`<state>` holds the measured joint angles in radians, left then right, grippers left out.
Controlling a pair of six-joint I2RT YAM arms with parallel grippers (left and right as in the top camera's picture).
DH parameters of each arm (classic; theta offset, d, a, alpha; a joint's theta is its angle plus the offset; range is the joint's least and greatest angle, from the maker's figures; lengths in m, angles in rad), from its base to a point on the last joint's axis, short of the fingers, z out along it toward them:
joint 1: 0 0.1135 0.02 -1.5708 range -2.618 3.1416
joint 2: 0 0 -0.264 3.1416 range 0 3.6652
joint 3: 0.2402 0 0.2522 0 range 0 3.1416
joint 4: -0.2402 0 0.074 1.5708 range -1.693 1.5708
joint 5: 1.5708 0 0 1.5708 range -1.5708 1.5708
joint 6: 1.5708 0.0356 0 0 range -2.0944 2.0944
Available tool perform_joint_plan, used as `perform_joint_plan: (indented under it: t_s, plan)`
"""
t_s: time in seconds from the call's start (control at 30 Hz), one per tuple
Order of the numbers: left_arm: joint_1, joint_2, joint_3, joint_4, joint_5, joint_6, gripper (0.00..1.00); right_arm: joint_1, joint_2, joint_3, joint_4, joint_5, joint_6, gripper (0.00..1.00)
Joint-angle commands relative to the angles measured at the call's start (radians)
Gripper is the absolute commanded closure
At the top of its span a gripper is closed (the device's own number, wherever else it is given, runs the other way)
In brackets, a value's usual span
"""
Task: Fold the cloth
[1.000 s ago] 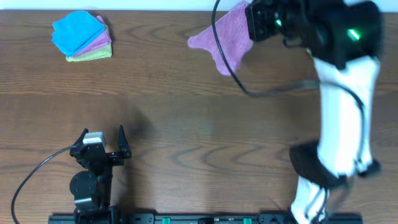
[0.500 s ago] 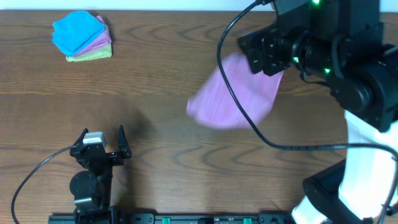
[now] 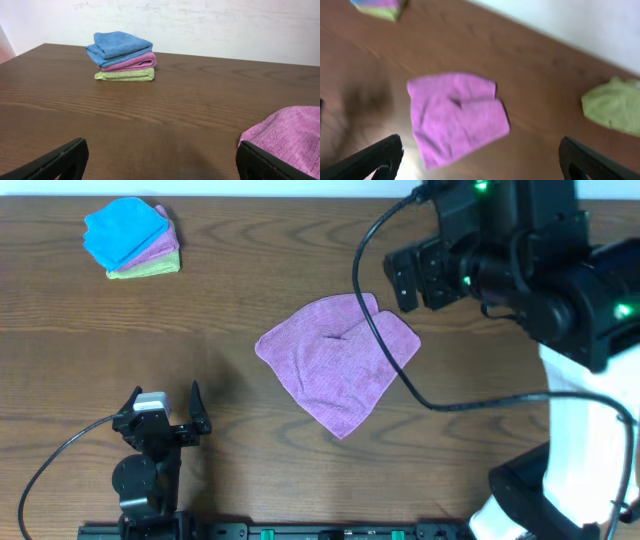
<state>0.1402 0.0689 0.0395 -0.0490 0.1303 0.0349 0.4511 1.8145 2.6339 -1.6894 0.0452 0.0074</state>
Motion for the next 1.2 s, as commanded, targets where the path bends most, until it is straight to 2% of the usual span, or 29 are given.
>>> perform_joint_plan:
  t_s: [0.0,0.13,0.27,0.33,0.5,0.63,0.73,0.8,0.9,0.93,1.0,1.03,1.1,1.13,1.17]
  plan:
    - [-0.003,-0.006,-0.034,-0.016,-0.003,0.017,0.05,-0.018,0.012,-0.155,0.004,0.034,-0.001,0.01]
    - [-0.003,-0.006,-0.034,-0.016,-0.003,0.017,0.04,-0.045,0.012,-0.428,0.098,0.034,-0.001,0.01]
    - [-0.003,-0.006,-0.034,-0.016,-0.003,0.017,0.05,-0.080,0.012,-0.649,0.198,0.033,-0.001,0.06]
    - [-0.003,-0.006,-0.034,-0.016,-0.003,0.017,0.05,-0.101,0.012,-0.743,0.237,0.024,-0.001,0.12]
    - [-0.003,-0.006,-0.034,-0.016,-0.003,0.017,0.05,-0.156,-0.010,-0.904,0.293,-0.039,-0.001,0.16]
    - [-0.003,-0.006,-0.034,-0.016,-0.003,0.017,0.05,-0.180,-0.135,-1.067,0.377,-0.062,-0.016,0.10]
    - [-0.003,-0.006,-0.034,-0.016,-0.003,0.017,0.04,-0.190,-0.299,-1.201,0.457,-0.073,-0.040,0.03]
    - [-0.003,-0.006,-0.034,-0.016,-0.003,0.017,0.05,-0.198,-0.408,-1.287,0.509,-0.073,-0.039,0.02]
    - [-0.003,-0.006,-0.034,-0.016,-0.003,0.017,0.05,-0.219,-0.521,-1.420,0.589,-0.076,-0.016,0.12]
    - [-0.003,-0.006,-0.034,-0.016,-0.003,0.017,0.04,-0.224,-0.537,-1.458,0.616,-0.081,0.010,0.18]
    - [-0.003,-0.006,-0.034,-0.016,-0.003,0.017,0.04,-0.236,-0.542,-1.529,0.680,-0.132,0.047,0.39]
    - [-0.003,-0.006,-0.034,-0.016,-0.003,0.017,0.05,-0.242,-0.535,-1.560,0.714,-0.170,0.053,0.60]
    - [-0.003,-0.006,-0.034,-0.016,-0.003,0.017,0.05,-0.248,-0.507,-1.607,0.780,-0.219,0.068,0.87]
    - [-0.003,-0.006,-0.034,-0.016,-0.003,0.017,0.05,-0.246,-0.488,-1.618,0.807,-0.231,0.075,0.97]
    - [-0.003,-0.006,-0.034,-0.016,-0.003,0.017,0.05,-0.242,-0.449,-1.624,0.840,-0.241,0.079,0.98]
